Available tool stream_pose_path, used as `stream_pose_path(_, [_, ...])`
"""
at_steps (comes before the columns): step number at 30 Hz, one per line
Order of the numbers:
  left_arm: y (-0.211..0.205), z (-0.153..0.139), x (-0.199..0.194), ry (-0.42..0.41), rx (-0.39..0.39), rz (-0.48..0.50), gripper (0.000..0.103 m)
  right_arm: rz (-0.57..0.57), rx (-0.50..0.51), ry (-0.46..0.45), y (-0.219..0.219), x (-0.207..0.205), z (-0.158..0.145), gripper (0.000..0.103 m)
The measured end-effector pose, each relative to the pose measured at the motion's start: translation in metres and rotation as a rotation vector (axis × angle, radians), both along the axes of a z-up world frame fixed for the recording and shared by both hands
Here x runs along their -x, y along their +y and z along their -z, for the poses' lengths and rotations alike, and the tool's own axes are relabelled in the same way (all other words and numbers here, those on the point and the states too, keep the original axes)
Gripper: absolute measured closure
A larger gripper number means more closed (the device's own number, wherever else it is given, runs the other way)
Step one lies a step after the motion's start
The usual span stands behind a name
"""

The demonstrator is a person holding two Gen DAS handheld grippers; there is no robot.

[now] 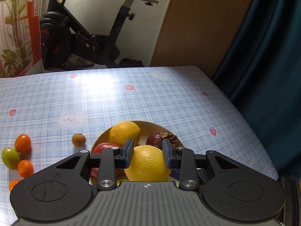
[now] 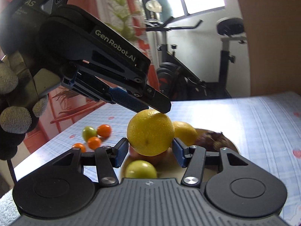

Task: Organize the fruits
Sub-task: 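Carry the grapefruit onto the plate beside the lemon and release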

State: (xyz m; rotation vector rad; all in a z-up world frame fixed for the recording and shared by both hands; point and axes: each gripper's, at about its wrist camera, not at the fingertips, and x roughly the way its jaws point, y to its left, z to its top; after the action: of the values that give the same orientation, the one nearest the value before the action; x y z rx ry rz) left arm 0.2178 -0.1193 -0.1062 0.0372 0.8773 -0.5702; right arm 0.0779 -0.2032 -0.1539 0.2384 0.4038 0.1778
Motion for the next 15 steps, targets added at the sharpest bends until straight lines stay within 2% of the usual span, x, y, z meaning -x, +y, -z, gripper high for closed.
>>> stream_pose_path(8, [-0.018,0.021,-0.014,0.056,-0.044,0.005,0.068,0.020,-0.016,0.048,-0.013,-0.002,0.021,0.048])
stream_pose_path(12, [-0.023,0.026,-0.018,0.057,-0.058,0.012,0.068,0.022,0.034,0.049,-0.011,-0.005,0.025,0.048])
stream_pose_path(15, [-0.024,0.027,-0.020,0.055,-0.059,0.009,0.068,0.026,0.024,0.057,-0.013,-0.012,0.026,0.048])
